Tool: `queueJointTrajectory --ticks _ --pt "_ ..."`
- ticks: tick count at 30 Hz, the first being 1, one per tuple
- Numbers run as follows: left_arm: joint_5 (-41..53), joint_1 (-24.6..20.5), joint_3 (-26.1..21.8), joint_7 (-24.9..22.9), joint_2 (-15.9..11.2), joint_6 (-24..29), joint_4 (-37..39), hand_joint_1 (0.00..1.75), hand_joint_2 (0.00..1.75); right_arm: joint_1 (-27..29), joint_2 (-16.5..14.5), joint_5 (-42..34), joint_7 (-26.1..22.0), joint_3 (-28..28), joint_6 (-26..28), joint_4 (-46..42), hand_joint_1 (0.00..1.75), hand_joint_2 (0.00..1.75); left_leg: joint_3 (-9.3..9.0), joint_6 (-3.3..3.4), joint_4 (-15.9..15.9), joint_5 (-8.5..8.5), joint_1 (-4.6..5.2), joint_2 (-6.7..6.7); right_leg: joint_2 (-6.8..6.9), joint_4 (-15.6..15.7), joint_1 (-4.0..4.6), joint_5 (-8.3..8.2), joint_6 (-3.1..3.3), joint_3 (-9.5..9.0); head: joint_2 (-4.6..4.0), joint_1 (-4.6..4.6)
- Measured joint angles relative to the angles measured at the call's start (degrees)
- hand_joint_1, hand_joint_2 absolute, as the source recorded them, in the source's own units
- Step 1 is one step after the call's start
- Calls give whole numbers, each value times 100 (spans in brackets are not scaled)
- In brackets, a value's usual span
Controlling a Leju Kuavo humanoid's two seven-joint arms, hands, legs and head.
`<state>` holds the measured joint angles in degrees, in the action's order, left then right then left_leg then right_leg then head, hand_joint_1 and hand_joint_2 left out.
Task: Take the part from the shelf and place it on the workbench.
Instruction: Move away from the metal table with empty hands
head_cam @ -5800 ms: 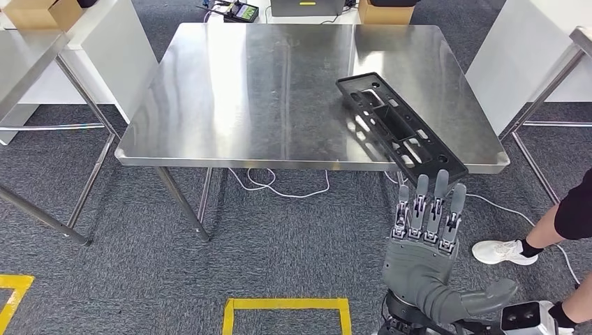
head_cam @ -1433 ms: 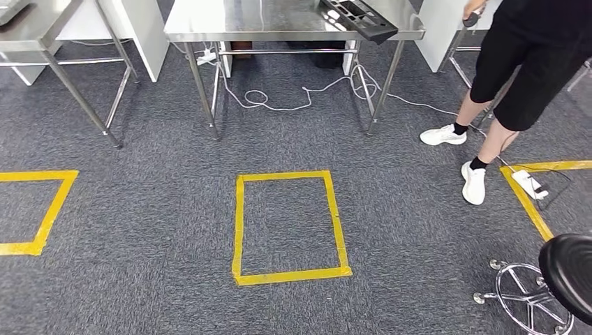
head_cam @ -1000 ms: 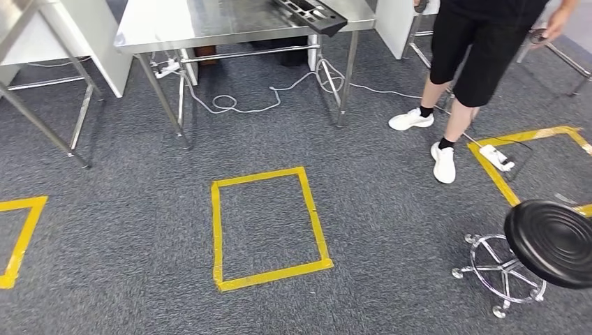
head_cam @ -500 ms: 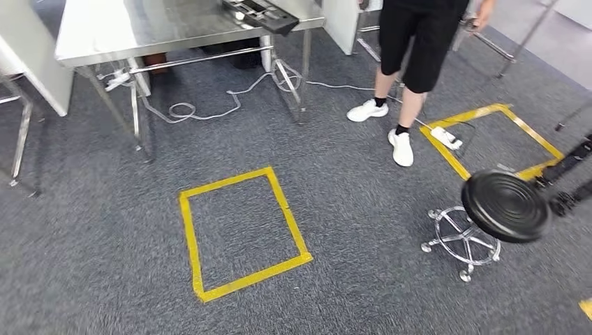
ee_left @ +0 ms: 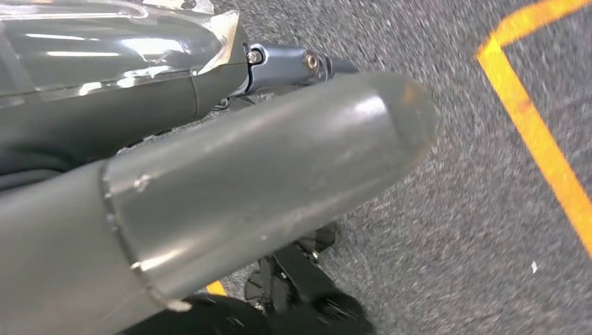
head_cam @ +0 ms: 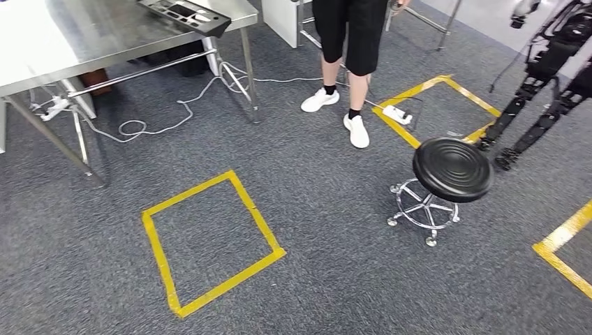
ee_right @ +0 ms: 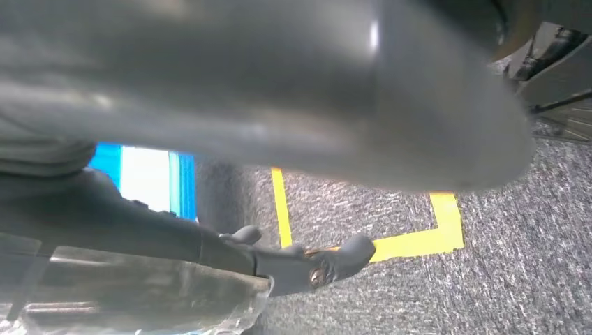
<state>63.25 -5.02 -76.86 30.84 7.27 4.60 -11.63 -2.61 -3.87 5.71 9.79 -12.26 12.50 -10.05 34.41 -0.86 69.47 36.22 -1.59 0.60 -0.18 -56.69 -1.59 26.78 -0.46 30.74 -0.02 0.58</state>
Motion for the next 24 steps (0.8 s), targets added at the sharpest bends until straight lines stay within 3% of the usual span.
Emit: queueJointTrajectory --ticks 1,2,4,6,8,10,12,14,16,17,18,20,21,22,24 --pt "2 7 9 -8 0 -6 0 0 0 2 -5 -2 -19 0 5 1 0 0 137 -1 291 90 -1 -34 -70 -2 13 -6 14 4 0 1" --pt "3 11 17 -17 -1 -8 0 0 0 6 -9 1 -34 0 10 3 0 0 199 -1 403 62 -5 -49 -147 -5 19 -8 18 2 0 0" --pt "8 13 28 -38 -5 -7 0 0 0 11 -15 10 -48 1 20 6 0 0 50 -2 13 -293 -29 -96 -309 -22 10 -10 20 -12 0 1" --pt "15 13 33 -52 -11 -9 0 0 0 0 -23 17 -33 1 36 7 0 0 -217 -8 -682 -640 -80 -362 -463 -88 20 6 -13 31 0 -5" --pt "15 15 38 -62 -14 -18 0 0 0 -17 -29 18 -4 0 55 8 0 0 -316 9 -1003 -711 -82 -562 -590 -152 36 9 -93 136 0 -6" --pt "6 10 47 -61 -14 -31 0 0 0 -4 -31 17 16 0 69 10 0 0 -312 95 -1039 -716 -37 -464 -686 -157 35 -19 -191 232 0 0" --pt "-5 2 65 -48 -14 -38 0 0 0 16 -31 8 14 1 74 14 0 0 -317 203 -1082 -764 -22 -313 -499 -310 40 56 -234 342 0 12" --pt "-5 6 76 -41 -20 -25 -1 0 0 8 -34 -8 -21 2 74 15 0 0 -311 271 -1102 -788 -14 -144 -185 -851 40 338 -200 601 0 31" --pt "3 14 79 -44 -30 8 -2 0 0 -1 -39 -20 -63 2 72 14 0 0 -301 294 -1101 -788 1 38 -82 -1499 36 610 -187 899 0 37" --pt "9 15 80 -46 -33 25 -2 0 0 0 -40 -23 -75 2 69 14 0 0 -296 293 -1100 -788 6 123 -66 -1637 33 646 -212 943 0 38" --pt "13 14 82 -49 -34 37 -2 0 0 4 -39 -26 -78 2 64 14 0 0 -295 291 -1099 -787 8 197 -52 -1582 30 603 -253 882 1 38" --pt "25 10 85 -63 -31 65 -1 0 0 9 -34 -34 -70 2 55 15 0 0 -303 280 -1097 -784 7 331 67 -915 24 368 -347 463 1 40" --pt "34 9 86 -78 -29 79 -1 0 0 4 -34 -42 -65 2 51 15 0 0 -315 258 -1098 -780 18 391 189 -563 37 263 -353 261 1 39" --pt "45 8 87 -93 -27 96 -1 0 0 -5 -33 -50 -62 2 49 15 0 0 -333 226 -1096 -769 28 451 296 -286 64 179 -334 111 0 40" --pt "83 1 93 -134 -27 131 -2 0 0 -16 -32 -66 -63 5 43 16 0 0 -386 143 -1113 -756 47 554 370 -141 125 127 -229 66 0 28"
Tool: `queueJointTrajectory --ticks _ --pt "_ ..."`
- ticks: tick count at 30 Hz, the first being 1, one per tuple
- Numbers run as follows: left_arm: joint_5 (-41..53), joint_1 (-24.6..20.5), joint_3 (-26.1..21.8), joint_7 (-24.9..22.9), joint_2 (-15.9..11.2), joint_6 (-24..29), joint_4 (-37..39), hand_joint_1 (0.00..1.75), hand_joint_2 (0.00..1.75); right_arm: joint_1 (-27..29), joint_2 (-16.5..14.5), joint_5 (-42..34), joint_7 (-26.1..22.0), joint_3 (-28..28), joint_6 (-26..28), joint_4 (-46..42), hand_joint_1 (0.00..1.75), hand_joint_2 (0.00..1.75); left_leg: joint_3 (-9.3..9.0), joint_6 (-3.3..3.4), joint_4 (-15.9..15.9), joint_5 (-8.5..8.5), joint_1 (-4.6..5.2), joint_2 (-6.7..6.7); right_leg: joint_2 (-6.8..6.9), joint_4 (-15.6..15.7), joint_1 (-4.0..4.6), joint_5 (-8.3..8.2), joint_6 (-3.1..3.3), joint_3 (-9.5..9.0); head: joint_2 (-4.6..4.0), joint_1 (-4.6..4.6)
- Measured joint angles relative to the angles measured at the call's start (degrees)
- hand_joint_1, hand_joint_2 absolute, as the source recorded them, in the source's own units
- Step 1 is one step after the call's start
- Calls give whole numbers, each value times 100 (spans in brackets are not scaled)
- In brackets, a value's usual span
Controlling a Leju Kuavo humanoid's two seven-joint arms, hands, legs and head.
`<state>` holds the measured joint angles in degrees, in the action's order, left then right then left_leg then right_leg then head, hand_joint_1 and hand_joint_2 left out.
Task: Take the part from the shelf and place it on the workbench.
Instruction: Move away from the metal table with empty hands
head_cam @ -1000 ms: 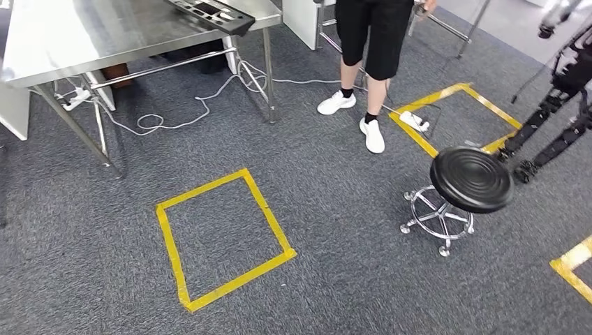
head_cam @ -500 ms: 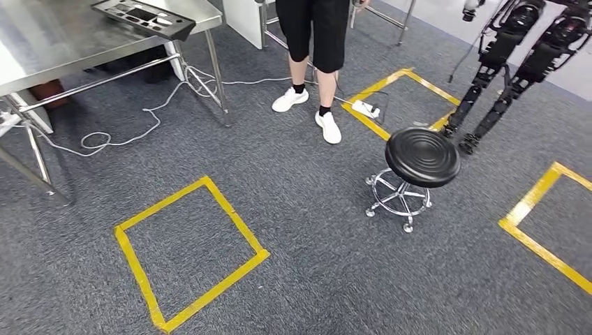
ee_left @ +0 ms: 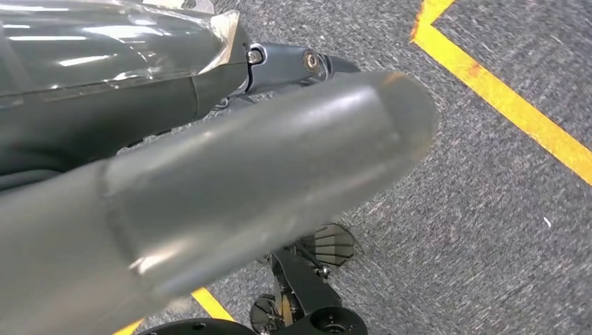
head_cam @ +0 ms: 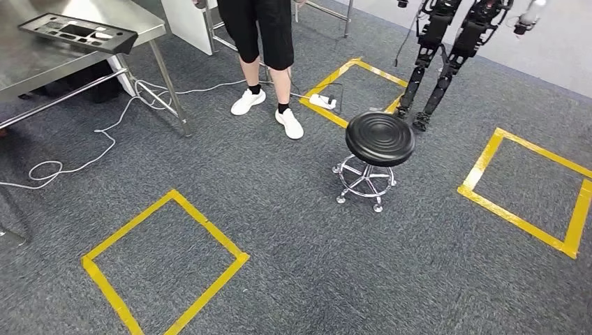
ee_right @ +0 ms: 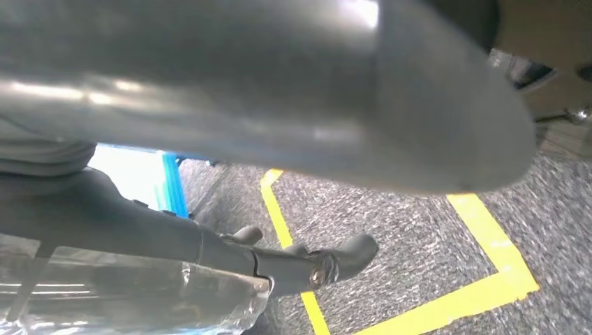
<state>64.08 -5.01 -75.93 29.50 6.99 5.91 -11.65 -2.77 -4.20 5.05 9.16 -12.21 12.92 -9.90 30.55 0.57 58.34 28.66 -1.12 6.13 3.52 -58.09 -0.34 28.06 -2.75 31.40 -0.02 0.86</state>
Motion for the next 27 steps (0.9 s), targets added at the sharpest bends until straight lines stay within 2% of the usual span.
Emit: queueJointTrajectory --ticks 1,2,3,4,5,6,7,8,9,10,11,13,14,15,17,18,19,21,23,24,25,26,27 --pt "14 -11 8 -20 1 16 0 0 0 5 2 -3 0 2 -4 1 0 0 -28 -38 -12 6 -3 52 -53 13 14 -16 48 10 0 -3" --pt "26 -22 15 -42 1 33 0 0 0 13 0 -4 0 4 -13 1 0 0 -45 -77 -10 19 -19 51 -115 27 -31 -34 100 -1 0 -14" --pt "27 -33 22 -58 1 46 -1 0 0 19 -3 -3 0 5 -26 2 0 0 -34 -112 46 81 -34 -38 -173 43 -68 -53 139 -15 0 -27" --pt "28 -38 25 -71 2 58 -1 0 0 21 -7 -2 0 6 -38 2 0 0 23 -137 198 204 -48 -182 -225 58 -108 -78 193 -27 0 -40" --pt "28 -33 25 -84 2 67 -1 0 0 21 -13 0 -1 6 -49 2 0 0 137 -156 466 385 -61 -357 -280 65 -138 -99 236 -36 0 -54" --pt "28 -25 25 -96 4 71 -1 0 0 20 -17 2 -6 6 -56 2 0 0 293 -163 820 593 -60 -501 -336 62 -116 -108 264 -22 0 -63" --pt "29 -14 24 -109 6 72 0 0 0 20 -22 3 -13 6 -57 2 0 0 454 -167 1174 759 -60 -567 -399 58 -100 -116 288 -11 0 -65" --pt "29 -4 24 -121 8 73 0 0 0 23 -26 4 -20 6 -57 2 0 0 572 -169 1420 830 -59 -595 -473 55 -85 -118 291 -5 0 -63" --pt "29 1 24 -128 9 74 0 0 0 28 -27 4 -28 6 -57 2 0 0 608 -169 1486 787 -59 -605 -546 50 -76 -118 290 -5 0 -64" --pt "29 2 24 -133 9 75 0 0 0 34 -28 4 -34 6 -57 2 0 0 546 -165 1341 635 -62 -619 -623 42 -72 -118 288 -11 0 -64" --pt "29 2 24 -136 9 75 0 0 0 38 -29 4 -43 6 -57 2 0 0 409 -158 1036 422 -70 -673 -698 29 -72 -117 286 -17 0 -64" --pt "36 3 25 -145 9 76 0 0 0 28 -37 4 -71 6 -57 2 0 0 125 -129 389 135 -93 -923 -836 -12 -49 -113 261 10 0 -66" --pt "42 4 25 -154 9 76 0 0 0 19 -41 4 -85 6 -57 2 0 0 49 -110 196 86 -96 -1017 -896 -29 -40 -121 230 43 0 -62" --pt "48 4 26 -163 10 76 0 0 0 15 -43 4 -96 6 -57 2 0 0 23 -81 117 99 -84 -1053 -955 -35 -31 -133 191 86 0 -62" --pt "53 -2 29 -175 19 78 0 0 0 26 -42 4 -103 7 -57 3 0 0 17 -5 74 80 -61 -929 -1047 -38 -32 -157 109 170 0 -57" --pt "54 -8 31 -176 25 79 0 0 0 35 -40 4 -103 7 -57 4 0 0 14 40 56 63 -57 -863 -978 -89 -29 -136 86 219 0 -56" --pt "54 -14 32 -176 30 82 -1 0 0 38 -39 4 -102 8 -59 5 0 0 13 85 35 45 -62 -787 -852 -232 -24 -62 80 304 1 -39" --pt "55 -12 32 -176 33 104 -2 0 0 29 -39 4 -101 8 -63 6 0 0 20 142 18 33 -56 -624 -545 -834 -31 227 111 614 1 -7" --pt "54 -4 31 -181 33 134 -2 0 0 22 -39 5 -101 8 -66 6 0 0 30 159 19 39 -46 -451 -449 -1504 -47 482 115 948 0 11" --pt "57 -4 31 -185 33 145 -2 0 0 25 -38 5 -101 8 -68 6 0 0 32 158 20 41 -46 -372 -431 -1631 -58 501 85 998 0 13" --pt "63 -5 32 -189 35 152 -2 0 0 29 -35 5 -101 9 -69 6 0 0 29 152 21 45 -50 -300 -407 -1525 -73 431 35 924 0 14" --pt "72 -7 32 -193 38 158 -2 0 0 32 -28 4 -101 10 -72 6 0 0 20 139 22 52 -54 -233 -348 -1221 -91 305 -20 745 0 13" --pt "85 -8 33 -200 41 163 -2 0 0 31 -23 5 -102 11 -74 6 0 0 3 117 23 64 -51 -171 -206 -811 -105 170 -61 509 0 19"
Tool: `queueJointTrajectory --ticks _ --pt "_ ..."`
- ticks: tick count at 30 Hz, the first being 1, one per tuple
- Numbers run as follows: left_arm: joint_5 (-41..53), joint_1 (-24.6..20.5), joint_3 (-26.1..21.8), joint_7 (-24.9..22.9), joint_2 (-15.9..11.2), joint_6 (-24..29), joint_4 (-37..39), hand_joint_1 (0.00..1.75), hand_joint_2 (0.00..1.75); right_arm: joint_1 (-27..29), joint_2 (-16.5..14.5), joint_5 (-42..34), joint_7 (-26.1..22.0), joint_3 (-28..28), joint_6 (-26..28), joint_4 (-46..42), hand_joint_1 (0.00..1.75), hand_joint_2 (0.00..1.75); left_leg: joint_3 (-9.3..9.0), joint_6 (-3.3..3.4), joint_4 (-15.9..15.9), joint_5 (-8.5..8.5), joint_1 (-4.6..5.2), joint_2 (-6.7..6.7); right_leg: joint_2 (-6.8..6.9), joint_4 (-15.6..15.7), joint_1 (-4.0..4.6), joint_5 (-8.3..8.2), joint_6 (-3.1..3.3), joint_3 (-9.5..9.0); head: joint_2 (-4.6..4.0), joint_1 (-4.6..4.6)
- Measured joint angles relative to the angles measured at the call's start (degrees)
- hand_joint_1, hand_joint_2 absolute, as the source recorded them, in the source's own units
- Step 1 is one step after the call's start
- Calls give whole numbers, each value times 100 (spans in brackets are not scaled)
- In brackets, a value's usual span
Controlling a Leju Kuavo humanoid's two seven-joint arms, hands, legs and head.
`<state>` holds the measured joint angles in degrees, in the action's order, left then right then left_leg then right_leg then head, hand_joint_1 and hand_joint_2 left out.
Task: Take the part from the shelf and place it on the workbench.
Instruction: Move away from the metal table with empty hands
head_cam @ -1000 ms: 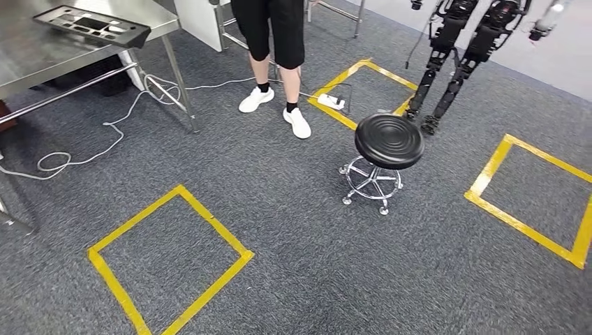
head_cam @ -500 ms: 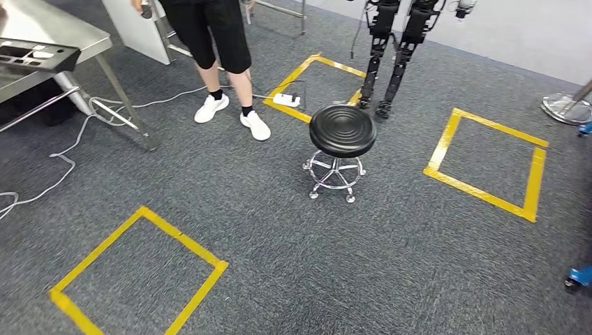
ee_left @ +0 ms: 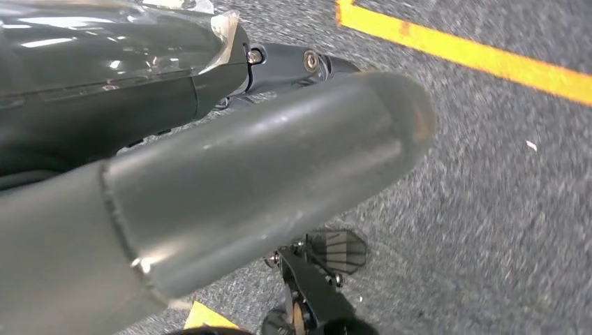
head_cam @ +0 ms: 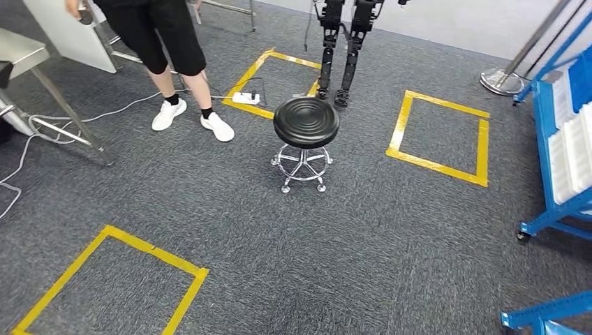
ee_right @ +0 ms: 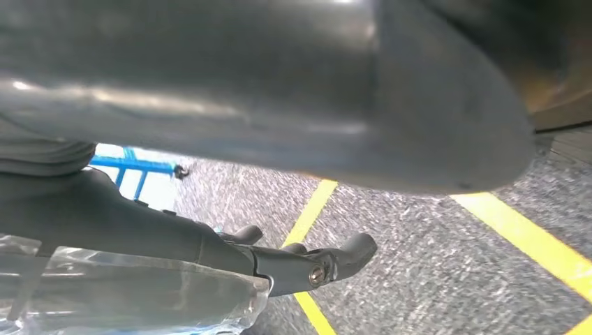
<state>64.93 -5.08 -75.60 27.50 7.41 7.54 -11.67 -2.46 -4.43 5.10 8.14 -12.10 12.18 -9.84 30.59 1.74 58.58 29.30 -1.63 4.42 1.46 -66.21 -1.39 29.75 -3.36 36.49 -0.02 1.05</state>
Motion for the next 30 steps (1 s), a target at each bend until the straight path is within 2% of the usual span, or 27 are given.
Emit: queueJointTrajectory --ticks 1,2,3,4,5,6,8,9,10,11,12,13,14,16,17,18,19,20,21,23,24,25,26,27,28,29,30 --pt "19 2 1 -10 3 6 0 0 0 -10 4 2 0 2 -5 0 0 0 -19 -36 4 22 13 60 144 361 10 -109 -12 -202 0 4" --pt "38 4 3 -20 4 13 0 0 0 -23 8 4 0 4 -10 0 0 0 -39 -74 7 39 28 115 249 599 24 -177 9 -337 0 -2" --pt "67 3 11 -28 3 19 0 0 0 -31 9 8 3 5 -15 0 0 0 -61 -112 7 54 44 168 305 706 45 -202 48 -382 0 -9" --pt "93 -3 29 -33 3 23 0 0 0 -33 12 14 8 5 -18 1 0 0 -82 -146 3 64 47 224 256 713 70 -209 94 -364 0 -19" --pt "115 -13 54 -34 2 25 0 0 0 -28 17 19 12 5 -18 2 0 0 -101 -180 -3 73 35 275 179 718 60 -219 142 -369 0 -31" --pt "133 -24 81 -35 1 25 -1 0 0 -21 19 24 17 5 -18 3 0 0 -114 -215 22 109 13 235 113 727 43 -227 182 -371 0 -34" --pt "149 -33 116 -38 -3 25 -1 0 0 -16 21 27 27 5 -18 6 0 0 -8 -263 317 340 -25 -44 -13 751 1 -257 279 -411 0 -51" --pt "156 -26 124 -39 -4 24 -1 0 0 -16 19 27 32 5 -19 7 0 0 125 -267 622 520 -34 -232 -74 752 1 -266 313 -405 0 -61" --pt "163 -13 130 -42 -5 23 -1 0 0 -18 18 26 40 5 -19 7 0 0 303 -263 987 696 -32 -347 -146 751 16 -272 342 -400 0 -69" --pt "171 0 136 -45 -6 23 0 0 0 -19 15 26 51 5 -19 7 0 0 468 -259 1302 806 -30 -403 -228 750 35 -275 356 -398 0 -71" --pt "175 12 140 -48 -9 23 0 0 0 -17 13 26 66 5 -19 7 0 0 574 -252 1472 809 -27 -428 -316 748 51 -277 362 -401 0 -72" --pt "183 17 143 -49 -11 23 0 0 0 -13 14 31 86 5 -18 7 0 0 593 -239 1448 700 -26 -444 -404 744 63 -278 365 -407 0 -72" --pt "199 18 145 -46 -14 24 0 0 0 -9 14 37 104 5 -18 8 0 0 512 -219 1214 497 -25 -474 -487 740 68 -278 364 -418 0 -71" --pt "232 18 157 -30 -16 26 0 0 0 -10 14 64 126 5 -18 9 0 0 235 -165 525 112 -27 -697 -631 725 84 -277 356 -422 0 -72" --pt "244 19 169 -17 -17 29 0 0 0 -18 12 78 127 5 -18 9 0 0 134 -146 271 19 -23 -804 -694 717 90 -280 341 -410 0 -72" --pt "246 19 185 -5 -17 34 0 0 0 -23 10 91 128 5 -18 9 0 0 82 -130 136 -2 -10 -878 -749 714 93 -287 317 -386 0 -72" --pt "247 17 204 4 -18 40 0 0 0 -24 8 100 128 5 -18 9 0 0 68 -111 100 16 13 -876 -805 719 87 -300 281 -361 0 -72" --pt "246 14 220 11 -17 47 0 0 0 -18 8 105 127 5 -18 9 0 0 56 -82 71 2 31 -812 -865 733 75 -316 236 -329 0 -74" --pt "246 9 231 14 -15 53 0 0 0 -7 9 109 124 5 -17 10 0 0 37 -43 30 -27 39 -743 -848 721 69 -320 200 -303 0 -73" --pt "245 7 240 16 -10 69 -1 0 0 -4 12 120 114 5 -15 11 0 0 2 39 -57 -85 29 -597 -598 492 79 -198 173 -159 0 -56" --pt "245 11 241 16 -9 78 -1 0 0 -9 13 127 107 5 -15 11 0 0 -3 64 -79 -99 29 -514 -422 213 73 -56 187 -20 0 -43" --pt "244 18 241 16 -10 85 -2 0 0 -13 14 134 102 5 -15 11 0 0 -1 81 -83 -97 37 -430 -303 -140 65 113 195 169 0 -32" --pt "244 24 240 15 -11 91 -2 0 0 -15 14 138 98 5 -15 11 0 0 4 90 -82 -94 43 -340 -251 -489 49 256 189 347 0 -22" --pt "244 27 240 14 -13 92 -1 0 0 -12 15 140 96 5 -15 11 0 0 9 87 -81 -90 47 -255 -225 -725 31 332 162 458 0 -21" --pt "245 27 241 14 -13 92 -1 0 0 -7 17 142 95 5 -15 11 0 0 12 80 -80 -85 45 -177 -206 -766 11 322 114 463 0 -20" --pt "245 26 242 13 -10 92 0 0 0 -1 20 142 95 5 -15 12 0 0 7 68 -79 -78 40 -105 -175 -579 -8 231 53 345 0 -19" --pt "246 25 243 13 -6 92 0 0 0 2 25 142 95 5 -15 12 0 0 -7 47 -77 -66 33 -36 -102 -211 -26 96 -6 127 0 -18"
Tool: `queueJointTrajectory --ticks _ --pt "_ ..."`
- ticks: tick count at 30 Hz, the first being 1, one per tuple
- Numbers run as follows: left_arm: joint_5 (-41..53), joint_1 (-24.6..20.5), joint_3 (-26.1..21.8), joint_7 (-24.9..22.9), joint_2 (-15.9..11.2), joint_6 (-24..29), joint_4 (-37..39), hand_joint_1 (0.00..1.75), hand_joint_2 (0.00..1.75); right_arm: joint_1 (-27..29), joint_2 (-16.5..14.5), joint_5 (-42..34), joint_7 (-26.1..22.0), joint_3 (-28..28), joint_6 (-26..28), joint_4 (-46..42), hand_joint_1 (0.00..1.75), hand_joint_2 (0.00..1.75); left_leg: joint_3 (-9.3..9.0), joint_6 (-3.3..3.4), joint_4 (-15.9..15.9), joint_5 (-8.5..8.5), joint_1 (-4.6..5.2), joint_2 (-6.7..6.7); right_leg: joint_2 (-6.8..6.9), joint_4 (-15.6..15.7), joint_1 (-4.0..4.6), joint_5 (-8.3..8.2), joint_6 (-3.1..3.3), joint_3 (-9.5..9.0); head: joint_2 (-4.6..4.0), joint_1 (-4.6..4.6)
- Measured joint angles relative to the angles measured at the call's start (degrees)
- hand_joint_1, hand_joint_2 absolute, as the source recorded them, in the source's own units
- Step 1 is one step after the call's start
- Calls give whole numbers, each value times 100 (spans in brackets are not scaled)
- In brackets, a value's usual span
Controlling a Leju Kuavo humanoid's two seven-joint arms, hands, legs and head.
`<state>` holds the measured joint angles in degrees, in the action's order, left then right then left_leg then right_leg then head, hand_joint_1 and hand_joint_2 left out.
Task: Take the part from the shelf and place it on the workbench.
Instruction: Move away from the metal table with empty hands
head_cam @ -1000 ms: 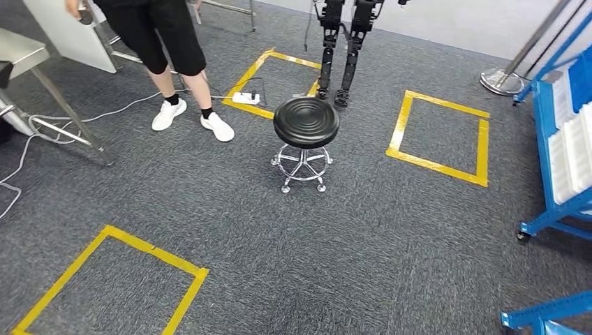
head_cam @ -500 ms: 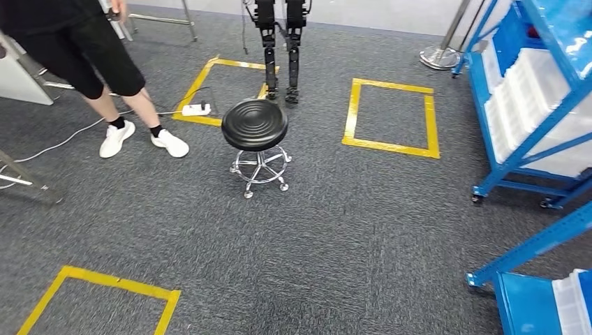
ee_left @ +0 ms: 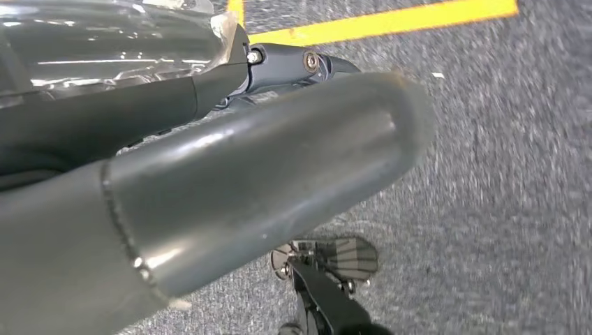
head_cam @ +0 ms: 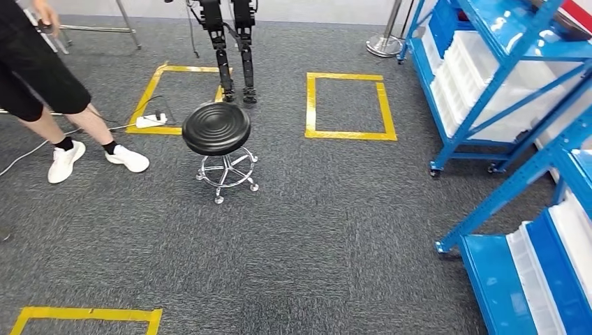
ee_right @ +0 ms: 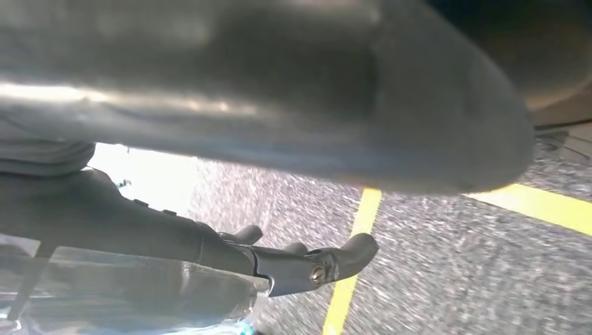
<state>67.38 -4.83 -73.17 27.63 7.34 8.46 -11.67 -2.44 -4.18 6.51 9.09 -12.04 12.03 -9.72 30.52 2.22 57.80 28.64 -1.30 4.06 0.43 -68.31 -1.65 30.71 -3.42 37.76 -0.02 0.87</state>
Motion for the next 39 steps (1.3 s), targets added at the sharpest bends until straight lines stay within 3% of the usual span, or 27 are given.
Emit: queueJointTrajectory --ticks 1,3,4,6,8,10,12,13,14,15,17,19,21,22,23,25,27,28,29,30,32,34,36,37,39 --pt "0 0 0 0 2 0 -1 0 0 -3 1 1 0 0 0 0 0 0 -18 -32 3 18 7 64 136 402 -7 -130 -30 -225 0 4" --pt "0 1 1 0 4 0 -3 0 0 -19 1 2 -1 0 0 -1 0 0 -67 -119 8 60 30 180 340 913 25 -295 7 -522 0 -8" --pt "0 -3 1 0 2 1 -4 0 0 -22 0 2 -2 0 0 -1 0 0 -92 -159 6 75 41 230 367 966 49 -317 58 -538 0 -16" --pt "0 -25 4 0 2 1 -4 0 0 -13 4 2 -2 0 1 1 0 0 -141 -230 0 101 15 306 240 975 38 -337 154 -524 0 -37" --pt "0 -43 8 0 2 1 -4 0 0 -9 4 2 -3 0 1 2 0 0 -100 -286 182 266 -31 97 114 996 -4 -358 238 -544 0 -58" --pt "1 -30 10 0 4 1 -3 0 0 -11 -1 3 -3 0 1 3 0 0 159 -299 788 632 -52 -251 -8 1003 1 -371 307 -562 0 -87" --pt "1 -4 10 -4 5 -7 -2 0 0 -11 -9 4 -4 0 -1 3 0 0 494 -289 1463 905 -51 -384 -154 1000 37 -372 339 -563 0 -93" --pt "1 5 10 -11 5 -19 -2 0 0 -8 -11 4 -4 0 -1 3 0 0 580 -284 1593 889 -51 -402 -236 997 50 -372 339 -568 0 -92" --pt "3 9 11 -20 4 -34 -2 0 0 -5 -11 4 -4 0 -1 3 0 0 570 -274 1508 753 -52 -415 -320 994 55 -371 338 -578 0 -93" --pt "6 9 11 -28 4 -51 -2 0 0 -3 -10 3 -3 0 -1 3 0 0 475 -263 1243 539 -57 -442 -401 991 57 -371 337 -590 0 -93" --pt "15 9 13 -37 2 -76 -2 0 0 -8 -13 2 -2 0 -1 3 0 0 199 -235 533 151 -79 -676 -549 972 75 -368 324 -588 0 -94" --pt "24 9 15 -41 1 -92 -2 0 0 -21 -16 -2 -1 0 2 3 0 0 73 -216 183 47 -73 -862 -670 961 90 -381 276 -537 0 -86" --pt "26 3 23 -42 1 -104 -2 0 0 -13 -17 -11 3 0 10 3 0 0 62 -161 138 45 -30 -781 -780 976 78 -408 190 -467 0 -81" --pt "26 -2 29 -39 4 -109 -2 0 0 -2 -17 -16 4 0 14 3 0 0 50 -115 111 23 -18 -711 -738 947 75 -402 159 -431 0 -83" --pt "26 -7 36 -36 7 -113 -3 0 0 4 -17 -21 5 0 16 3 0 0 41 -68 82 2 -15 -638 -625 846 78 -354 148 -368 0 -74" --pt "26 -4 43 -31 7 -120 -4 0 0 -5 -17 -26 6 0 17 3 0 0 34 -2 50 -19 -9 -471 -295 316 86 -105 186 -94 0 -44" --pt "23 8 43 -31 2 -133 -4 0 0 -15 -20 -26 7 0 20 3 0 0 40 24 50 -11 16 -291 -148 -384 79 174 209 267 0 -22" --pt "22 9 44 -28 2 -147 -4 0 0 -13 -20 -26 7 0 22 3 0 0 44 25 51 -7 25 -204 -123 -564 73 218 191 347 0 -24" --pt "22 8 44 -25 2 -161 -4 0 0 -9 -20 -23 8 0 24 3 0 0 44 23 52 -3 29 -127 -100 -538 68 181 155 316 0 -21" --pt "23 6 45 -22 5 -174 -4 0 0 -5 -20 -19 12 0 27 3 0 0 37 14 52 3 30 -56 -56 -290 62 74 110 165 0 -21" --pt "22 5 47 -18 10 -186 -4 0 0 -13 -22 -9 21 0 31 3 0 0 5 -28 59 30 48 72 203 481 65 -176 59 -276 0 -10" --pt "14 4 48 -21 12 -186 -4 0 0 -38 -27 -3 26 0 33 3 0 0 -31 -99 64 66 73 186 384 911 93 -293 118 -509 0 -17" --pt "4 -13 48 -25 12 -183 -4 0 0 -40 -29 0 26 0 34 3 0 0 -68 -170 55 90 67 298 294 943 123 -309 214 -488 0 -30" --pt "1 -24 48 -26 13 -180 -4 0 0 -33 -30 2 26 0 34 3 0 0 -85 -208 67 112 46 293 230 953 101 -319 254 -492 0 -34" --pt "-2 -35 48 -26 15 -174 -4 0 0 -24 -34 3 27 0 34 3 0 0 -13 -264 305 315 12 56 104 976 60 -344 331 -519 0 -53"
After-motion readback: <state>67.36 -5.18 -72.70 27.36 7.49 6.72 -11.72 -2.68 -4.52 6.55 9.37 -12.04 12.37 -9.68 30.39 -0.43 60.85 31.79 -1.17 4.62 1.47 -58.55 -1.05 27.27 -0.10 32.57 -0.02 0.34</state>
